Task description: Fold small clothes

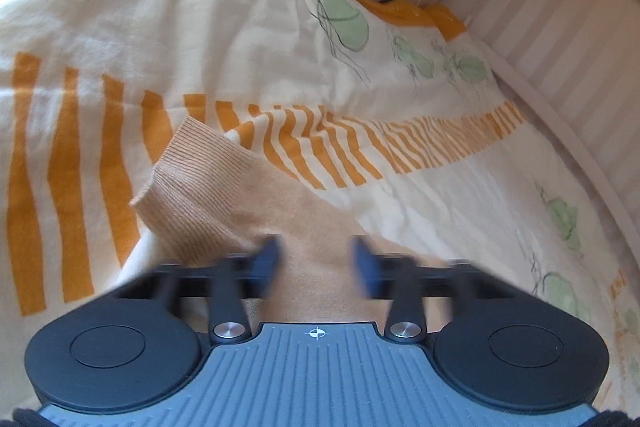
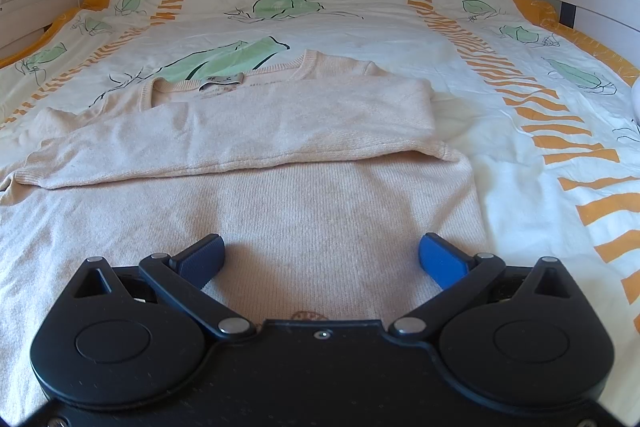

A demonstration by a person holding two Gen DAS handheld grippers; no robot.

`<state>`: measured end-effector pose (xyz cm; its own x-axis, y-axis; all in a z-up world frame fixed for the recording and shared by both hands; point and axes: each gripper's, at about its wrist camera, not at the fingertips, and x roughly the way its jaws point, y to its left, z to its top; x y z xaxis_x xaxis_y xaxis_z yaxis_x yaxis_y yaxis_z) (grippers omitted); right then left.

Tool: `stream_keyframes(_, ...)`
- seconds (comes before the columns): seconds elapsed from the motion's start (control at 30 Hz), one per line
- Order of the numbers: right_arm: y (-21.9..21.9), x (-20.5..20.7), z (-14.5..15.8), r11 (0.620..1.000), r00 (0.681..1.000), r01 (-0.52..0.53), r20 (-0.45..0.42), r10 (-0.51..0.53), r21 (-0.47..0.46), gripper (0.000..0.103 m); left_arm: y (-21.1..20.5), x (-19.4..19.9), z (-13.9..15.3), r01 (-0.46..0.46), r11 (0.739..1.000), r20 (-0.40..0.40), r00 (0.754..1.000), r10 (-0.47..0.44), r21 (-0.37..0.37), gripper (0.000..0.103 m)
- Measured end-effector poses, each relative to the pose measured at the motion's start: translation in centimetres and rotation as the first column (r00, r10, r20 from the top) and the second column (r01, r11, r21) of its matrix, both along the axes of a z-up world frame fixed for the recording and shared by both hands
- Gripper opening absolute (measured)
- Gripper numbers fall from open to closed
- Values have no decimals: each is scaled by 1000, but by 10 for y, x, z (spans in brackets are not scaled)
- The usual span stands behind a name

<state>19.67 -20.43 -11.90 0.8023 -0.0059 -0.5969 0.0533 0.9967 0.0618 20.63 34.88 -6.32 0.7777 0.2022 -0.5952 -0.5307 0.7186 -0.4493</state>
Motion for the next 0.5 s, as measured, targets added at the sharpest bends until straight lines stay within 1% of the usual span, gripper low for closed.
stream_keyframes(0.03, 0, 0, 0, 1000, 1000, 0, 0, 0, 2, 103, -2, 2, 2, 8, 1000, -12, 1000, -8, 17, 0)
stream_keyframes(0.1, -1, 0, 0, 1000, 1000, -1, 1, 1, 5, 103, -11, 2, 13, 20, 996, -3, 1000, -20, 84, 0)
stream_keyframes(0.17, -2, 0, -1, 1000, 1000, -1, 3, 1, 9, 103, -23, 3, 31, 55, 988, 21, 998, -58, 144, 0)
stream_keyframes(0.23, -2, 0, -1, 1000, 1000, -1, 4, 1, 13, 103, -40, 5, 52, 99, 981, 50, 993, -109, 169, 0)
stream_keyframes(0.3, -4, 0, -1, 1000, 1000, -2, 6, 2, 20, 103, -62, 9, 73, 151, 967, 77, 982, -170, 205, 0)
stream_keyframes(0.37, -4, 0, 0, 1000, 1000, -2, 9, 2, 29, 103, -88, 12, 95, 208, 949, 104, 966, -237, 239, 0)
stream_keyframes(0.43, -6, 0, 0, 999, 1000, -3, 12, 2, 36, 103, -119, 18, 115, 271, 929, 143, 939, -313, 251, 0)
stream_keyframes(0.5, -6, -1, 0, 999, 1000, -3, 15, 3, 45, 103, -153, 25, 130, 330, 908, 165, 911, -378, 259, 0)
